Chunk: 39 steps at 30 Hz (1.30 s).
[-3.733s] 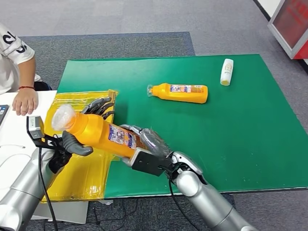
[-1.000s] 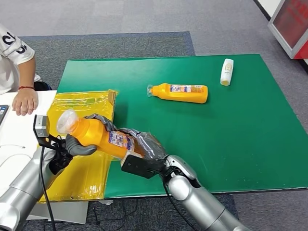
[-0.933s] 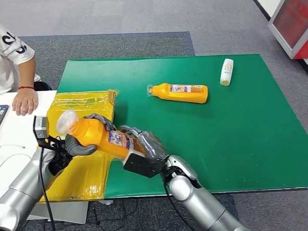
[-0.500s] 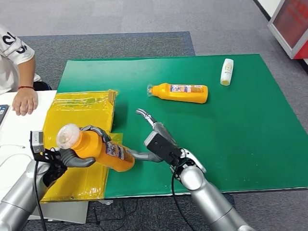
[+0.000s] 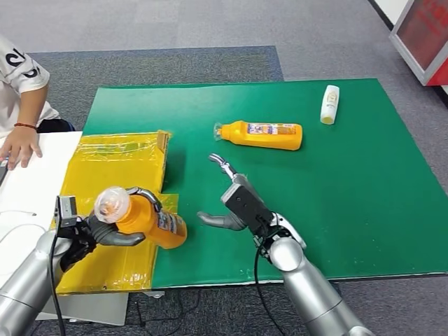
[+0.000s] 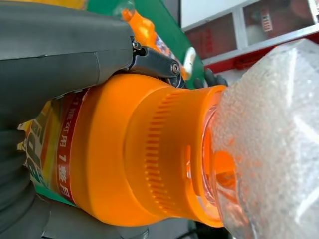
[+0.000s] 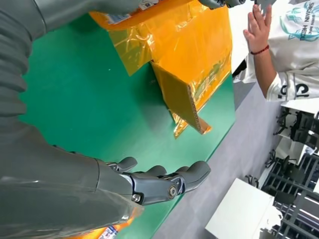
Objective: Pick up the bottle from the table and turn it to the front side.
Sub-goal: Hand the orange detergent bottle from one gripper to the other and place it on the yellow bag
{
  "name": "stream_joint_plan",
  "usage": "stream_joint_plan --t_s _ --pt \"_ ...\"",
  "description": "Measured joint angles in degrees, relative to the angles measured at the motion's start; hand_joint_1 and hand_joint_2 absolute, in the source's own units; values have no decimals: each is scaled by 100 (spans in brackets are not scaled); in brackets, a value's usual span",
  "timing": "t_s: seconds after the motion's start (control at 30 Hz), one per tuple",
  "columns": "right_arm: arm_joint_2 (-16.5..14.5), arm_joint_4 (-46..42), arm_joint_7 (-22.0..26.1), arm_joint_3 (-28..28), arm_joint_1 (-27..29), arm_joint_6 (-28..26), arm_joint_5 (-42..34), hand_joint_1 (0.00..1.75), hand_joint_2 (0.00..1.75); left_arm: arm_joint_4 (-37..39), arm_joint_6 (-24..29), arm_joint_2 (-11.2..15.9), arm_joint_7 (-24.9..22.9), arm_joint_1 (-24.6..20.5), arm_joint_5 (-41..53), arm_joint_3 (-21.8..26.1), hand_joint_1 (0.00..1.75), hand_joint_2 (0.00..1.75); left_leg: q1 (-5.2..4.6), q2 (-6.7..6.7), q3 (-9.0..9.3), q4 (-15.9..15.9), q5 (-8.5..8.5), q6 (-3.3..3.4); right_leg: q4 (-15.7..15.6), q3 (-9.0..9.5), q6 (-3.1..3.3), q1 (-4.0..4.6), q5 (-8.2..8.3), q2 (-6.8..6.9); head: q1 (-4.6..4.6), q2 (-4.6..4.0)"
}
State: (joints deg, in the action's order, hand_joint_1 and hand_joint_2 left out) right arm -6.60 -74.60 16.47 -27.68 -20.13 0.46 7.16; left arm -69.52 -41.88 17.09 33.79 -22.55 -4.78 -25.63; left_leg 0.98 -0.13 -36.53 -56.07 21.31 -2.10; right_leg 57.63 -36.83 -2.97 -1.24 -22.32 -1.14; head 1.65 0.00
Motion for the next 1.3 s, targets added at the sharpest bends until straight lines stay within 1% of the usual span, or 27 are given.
stream_joint_plan --t_s 0.17,0.27,0.37,0.47,0.57,0.7,0.8,0.87,0.93,1.1,1.17,1.3 --pt "0 73 -1 94 3 -53 3 0 175 -90 294 158 -308 -173 292 -138 175 175 0 0 0 0 0 0 0 -2 0 0 0 0 -1 0" --pt "-2 109 -2 142 5 -109 27 0 175 -147 391 283 -581 -387 365 -269 175 175 0 0 0 0 -2 -2 1 -3 2 1 2 0 -1 0" --pt "-4 150 -2 177 4 -178 71 0 175 -177 477 422 -924 -702 419 -443 175 175 1 0 -1 0 -4 -3 1 -3 3 1 3 1 0 0" --pt "-15 180 -1 198 10 -300 125 0 175 -182 670 588 -1473 -1184 591 -739 175 175 1 0 -2 0 -5 -4 1 -6 6 2 8 0 -1 -1" --pt "-17 186 -1 261 28 -392 170 0 175 -181 816 695 -2001 -1748 837 -1073 175 175 1 1 -4 -1 -8 -3 1 -9 7 1 12 1 0 -1" --pt "-17 186 -10 374 36 -475 265 0 175 -146 848 719 -2718 -2644 1392 -1744 175 175 1 0 -9 -2 -10 -1 0 -10 2 0 15 1 -1 0" --pt "-24 186 -26 449 34 -498 319 0 175 -18 703 627 -3101 -3302 1634 -2335 175 175 0 -1 -12 -4 -10 -1 -1 -12 1 -1 16 1 1 0" --pt "-32 187 -35 493 27 -513 340 0 175 141 571 526 -3239 -3679 1710 -2731 175 175 0 -1 -14 -4 -10 -1 -1 -12 1 -1 16 1 1 0" --pt "-40 188 -36 527 19 -538 350 0 175 312 447 428 -3291 -3951 1724 -3067 175 175 -1 -1 -14 -4 -10 -1 -1 -12 1 -1 17 0 0 0" --pt "-52 193 -39 576 -35 -603 370 0 175 756 145 238 -3254 -4343 1429 -3706 175 175 0 2 -14 -4 -10 -1 1 -14 1 -1 17 -4 -1 0" --pt "-55 204 -44 579 -68 -613 357 0 175 912 -75 208 -3216 -4440 1153 -3885 175 175 0 2 -15 -4 -10 -1 2 -14 1 0 17 -4 -1 0" --pt "-66 250 -50 520 -165 -621 248 0 175 1167 -701 238 -3262 -4677 161 -4298 175 175 1 2 -16 -4 -10 -1 4 -14 1 1 17 -3 1 0"
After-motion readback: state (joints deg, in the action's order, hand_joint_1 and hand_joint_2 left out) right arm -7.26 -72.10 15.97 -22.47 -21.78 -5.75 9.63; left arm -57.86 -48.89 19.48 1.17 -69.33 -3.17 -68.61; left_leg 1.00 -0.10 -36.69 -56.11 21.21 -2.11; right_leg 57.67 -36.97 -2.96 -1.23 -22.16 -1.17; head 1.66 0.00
